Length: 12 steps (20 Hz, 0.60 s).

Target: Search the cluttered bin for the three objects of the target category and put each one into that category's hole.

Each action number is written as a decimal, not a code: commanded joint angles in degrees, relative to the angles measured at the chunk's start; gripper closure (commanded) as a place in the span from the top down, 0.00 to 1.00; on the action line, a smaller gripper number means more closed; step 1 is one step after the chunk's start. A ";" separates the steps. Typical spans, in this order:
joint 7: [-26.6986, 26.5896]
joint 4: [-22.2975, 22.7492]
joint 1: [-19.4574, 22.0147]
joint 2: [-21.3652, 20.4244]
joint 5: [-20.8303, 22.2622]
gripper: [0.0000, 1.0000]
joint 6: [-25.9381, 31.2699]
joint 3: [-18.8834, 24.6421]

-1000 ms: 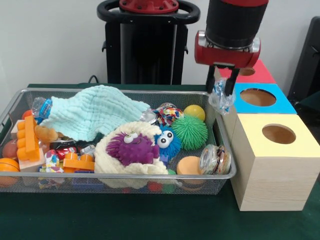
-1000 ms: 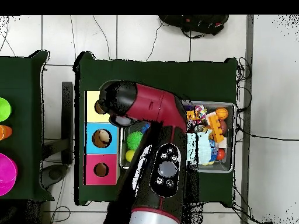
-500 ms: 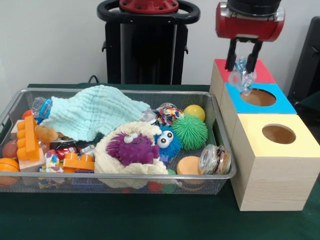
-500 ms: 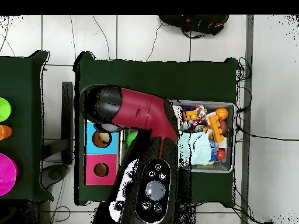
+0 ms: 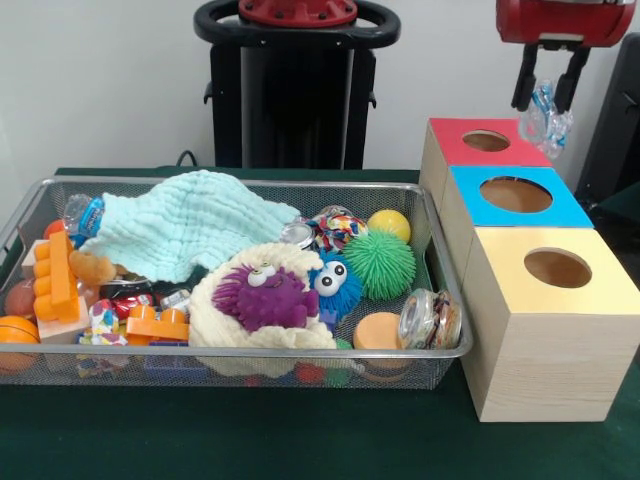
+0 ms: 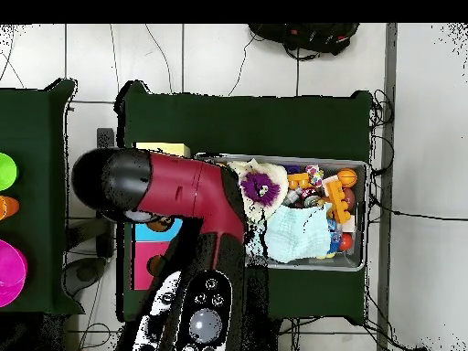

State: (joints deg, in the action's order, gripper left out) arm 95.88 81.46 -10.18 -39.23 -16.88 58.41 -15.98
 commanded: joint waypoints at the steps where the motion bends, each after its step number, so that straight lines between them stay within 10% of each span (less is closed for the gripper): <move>1: 13.25 13.80 0.89 -0.74 -2.84 0.00 -5.34 2.72; 12: 11.63 23.49 -0.28 -4.00 -3.78 0.00 -15.25 2.88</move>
State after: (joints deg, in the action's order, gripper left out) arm 95.97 93.17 -10.36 -41.90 -19.20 49.35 -15.99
